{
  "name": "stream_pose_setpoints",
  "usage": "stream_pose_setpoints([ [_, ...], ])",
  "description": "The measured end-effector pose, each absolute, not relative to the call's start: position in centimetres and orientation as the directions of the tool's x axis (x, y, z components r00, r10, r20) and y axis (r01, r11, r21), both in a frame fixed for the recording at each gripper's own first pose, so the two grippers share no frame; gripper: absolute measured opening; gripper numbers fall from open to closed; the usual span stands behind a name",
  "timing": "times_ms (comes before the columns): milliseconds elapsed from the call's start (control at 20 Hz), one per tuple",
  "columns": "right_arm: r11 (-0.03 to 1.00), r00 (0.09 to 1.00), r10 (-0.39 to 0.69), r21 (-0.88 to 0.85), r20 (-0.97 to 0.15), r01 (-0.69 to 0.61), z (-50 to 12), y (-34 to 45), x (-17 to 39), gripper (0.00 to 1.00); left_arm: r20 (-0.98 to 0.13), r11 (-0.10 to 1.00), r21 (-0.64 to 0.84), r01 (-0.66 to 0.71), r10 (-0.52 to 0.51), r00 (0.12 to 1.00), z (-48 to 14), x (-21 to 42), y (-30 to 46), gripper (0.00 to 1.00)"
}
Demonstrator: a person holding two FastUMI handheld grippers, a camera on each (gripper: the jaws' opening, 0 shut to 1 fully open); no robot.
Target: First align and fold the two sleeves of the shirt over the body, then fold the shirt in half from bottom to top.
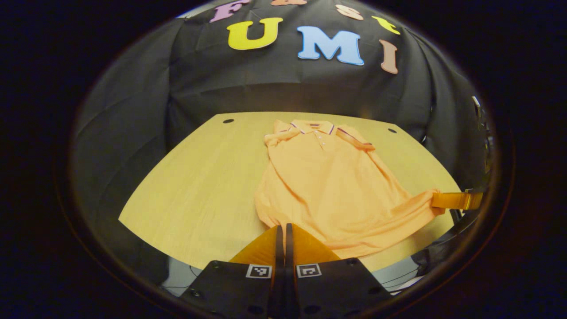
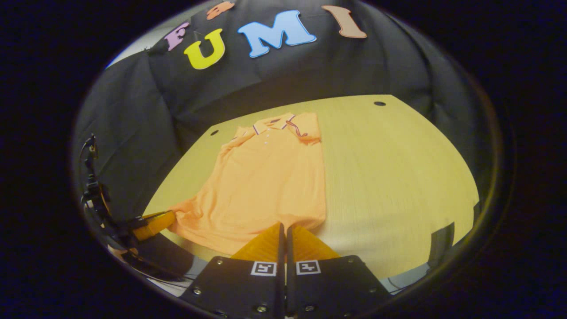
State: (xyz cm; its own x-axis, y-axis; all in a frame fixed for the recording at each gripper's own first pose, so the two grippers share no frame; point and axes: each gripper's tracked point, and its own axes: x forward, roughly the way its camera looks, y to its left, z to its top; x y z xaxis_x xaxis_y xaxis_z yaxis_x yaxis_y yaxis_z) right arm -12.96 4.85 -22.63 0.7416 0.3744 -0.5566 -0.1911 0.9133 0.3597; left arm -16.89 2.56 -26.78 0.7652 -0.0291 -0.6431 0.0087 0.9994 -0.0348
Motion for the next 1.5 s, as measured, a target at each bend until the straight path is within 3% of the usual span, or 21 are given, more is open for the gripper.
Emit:
stream_pose_setpoints([
  [600, 0.952, 0.831, 0.249, 0.282, -0.498, -0.116, -16.5, 4.5, -0.8, 0.02, -0.562, 0.993, -0.056, 0.101, -0.115, 0.819, -23.5, -2.8, 3.3, 0.06],
  [1100, 0.983, 0.854, 0.132, 0.176, -0.503, -0.049, -13.9, 5.2, 10.9, 0.02, -0.496, 0.975, -0.029, 0.223, -0.207, 0.843, -22.7, 11.9, 3.0, 0.06],
  [1500, 0.984, 0.86, 0.087, 0.178, -0.503, 0.005, -14.1, 4.4, 17.4, 0.02, -0.46, 0.966, -0.004, 0.257, -0.23, 0.858, -23.1, 19.3, 2.2, 0.07],
])
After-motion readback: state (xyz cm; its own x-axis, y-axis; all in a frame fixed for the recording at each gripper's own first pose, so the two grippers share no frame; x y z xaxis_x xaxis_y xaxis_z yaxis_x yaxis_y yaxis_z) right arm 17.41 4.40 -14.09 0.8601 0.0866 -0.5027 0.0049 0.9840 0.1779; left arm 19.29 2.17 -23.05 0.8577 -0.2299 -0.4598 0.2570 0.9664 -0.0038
